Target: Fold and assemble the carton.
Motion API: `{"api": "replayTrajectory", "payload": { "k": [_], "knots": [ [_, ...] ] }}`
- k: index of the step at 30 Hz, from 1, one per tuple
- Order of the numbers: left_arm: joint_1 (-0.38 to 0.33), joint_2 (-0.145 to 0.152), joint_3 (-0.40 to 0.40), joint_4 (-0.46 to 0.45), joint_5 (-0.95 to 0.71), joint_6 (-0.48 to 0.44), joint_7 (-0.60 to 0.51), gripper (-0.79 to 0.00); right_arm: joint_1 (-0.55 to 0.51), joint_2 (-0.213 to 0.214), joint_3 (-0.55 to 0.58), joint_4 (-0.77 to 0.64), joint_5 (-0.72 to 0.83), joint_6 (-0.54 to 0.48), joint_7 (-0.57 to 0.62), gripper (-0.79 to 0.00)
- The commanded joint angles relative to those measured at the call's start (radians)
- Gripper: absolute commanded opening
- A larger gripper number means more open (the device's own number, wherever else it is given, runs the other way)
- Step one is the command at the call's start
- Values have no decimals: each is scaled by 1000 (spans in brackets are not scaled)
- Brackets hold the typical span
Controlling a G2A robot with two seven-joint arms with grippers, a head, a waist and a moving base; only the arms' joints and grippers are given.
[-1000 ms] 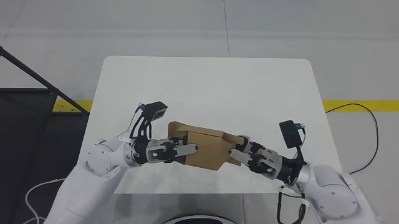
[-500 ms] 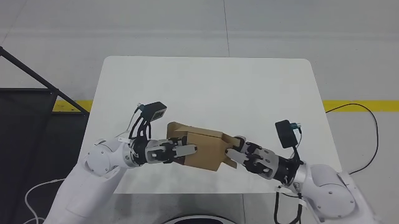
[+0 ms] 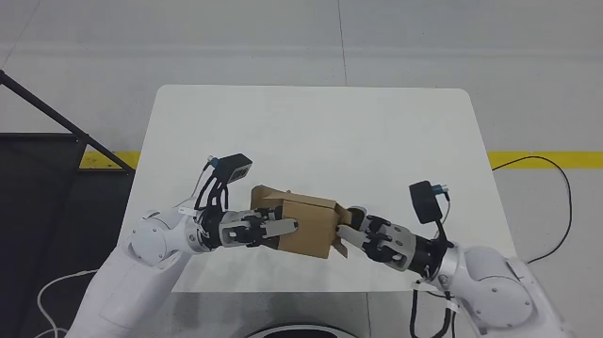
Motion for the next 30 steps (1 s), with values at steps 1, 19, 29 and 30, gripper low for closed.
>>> {"api": "replayTrajectory", "payload": {
  "k": [1,19,29,30],
  "knots": [
    [0,0,0,0,0,0,0,-785,2,0,-3,-2,-2,1,2,-542],
    [-1,1,3,4,3,-4,4,-785,2,-1,-16,-13,-22,-10,-19,-526],
    [-4,1,6,4,5,0,6,-785,-2,-1,-14,-14,-19,-19,-21,-520],
    [-4,1,6,4,5,0,6,-785,-2,0,-14,-15,-19,-20,-19,-520]
  ]
}}
